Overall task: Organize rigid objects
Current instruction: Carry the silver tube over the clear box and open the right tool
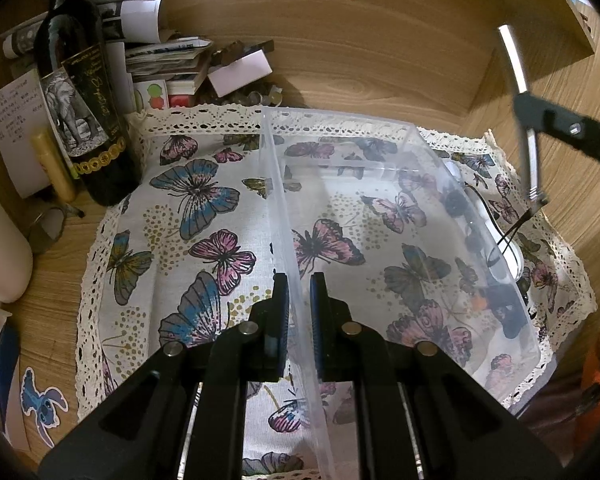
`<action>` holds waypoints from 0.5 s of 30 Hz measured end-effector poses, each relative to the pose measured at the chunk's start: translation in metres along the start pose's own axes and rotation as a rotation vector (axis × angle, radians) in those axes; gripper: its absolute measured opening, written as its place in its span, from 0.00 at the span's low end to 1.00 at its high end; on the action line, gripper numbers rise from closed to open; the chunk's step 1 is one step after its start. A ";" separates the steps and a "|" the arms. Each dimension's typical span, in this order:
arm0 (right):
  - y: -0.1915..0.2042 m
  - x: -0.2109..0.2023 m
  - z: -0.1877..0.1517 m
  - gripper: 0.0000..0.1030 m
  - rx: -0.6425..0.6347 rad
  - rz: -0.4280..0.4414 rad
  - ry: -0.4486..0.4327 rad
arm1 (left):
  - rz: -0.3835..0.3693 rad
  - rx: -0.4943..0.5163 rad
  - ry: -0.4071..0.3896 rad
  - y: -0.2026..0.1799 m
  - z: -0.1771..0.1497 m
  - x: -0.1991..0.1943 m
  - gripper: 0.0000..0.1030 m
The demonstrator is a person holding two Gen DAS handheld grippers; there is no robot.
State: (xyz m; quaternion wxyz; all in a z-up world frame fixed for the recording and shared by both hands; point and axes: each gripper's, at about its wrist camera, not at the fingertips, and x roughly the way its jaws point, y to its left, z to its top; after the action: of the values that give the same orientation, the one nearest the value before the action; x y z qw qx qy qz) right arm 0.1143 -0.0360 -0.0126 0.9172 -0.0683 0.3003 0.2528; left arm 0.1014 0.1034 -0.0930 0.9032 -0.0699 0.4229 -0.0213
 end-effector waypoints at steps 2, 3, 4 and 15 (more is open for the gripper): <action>0.001 0.011 -0.003 0.14 0.006 0.012 0.035 | -0.003 0.002 -0.002 0.000 0.000 -0.001 0.10; 0.002 0.017 -0.005 0.14 0.008 0.013 0.054 | -0.006 0.004 -0.002 0.000 0.000 -0.001 0.10; 0.001 0.023 -0.007 0.14 0.010 0.016 0.076 | -0.005 0.005 -0.004 0.000 0.000 -0.001 0.10; 0.006 0.070 -0.030 0.14 -0.012 0.028 0.253 | -0.003 0.011 -0.010 -0.001 -0.001 -0.002 0.10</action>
State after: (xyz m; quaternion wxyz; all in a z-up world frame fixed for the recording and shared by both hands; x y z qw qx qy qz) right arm 0.1441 -0.0090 -0.0778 0.8679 -0.1009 0.4131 0.2568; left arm 0.0990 0.1025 -0.0920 0.9056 -0.0657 0.4182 -0.0248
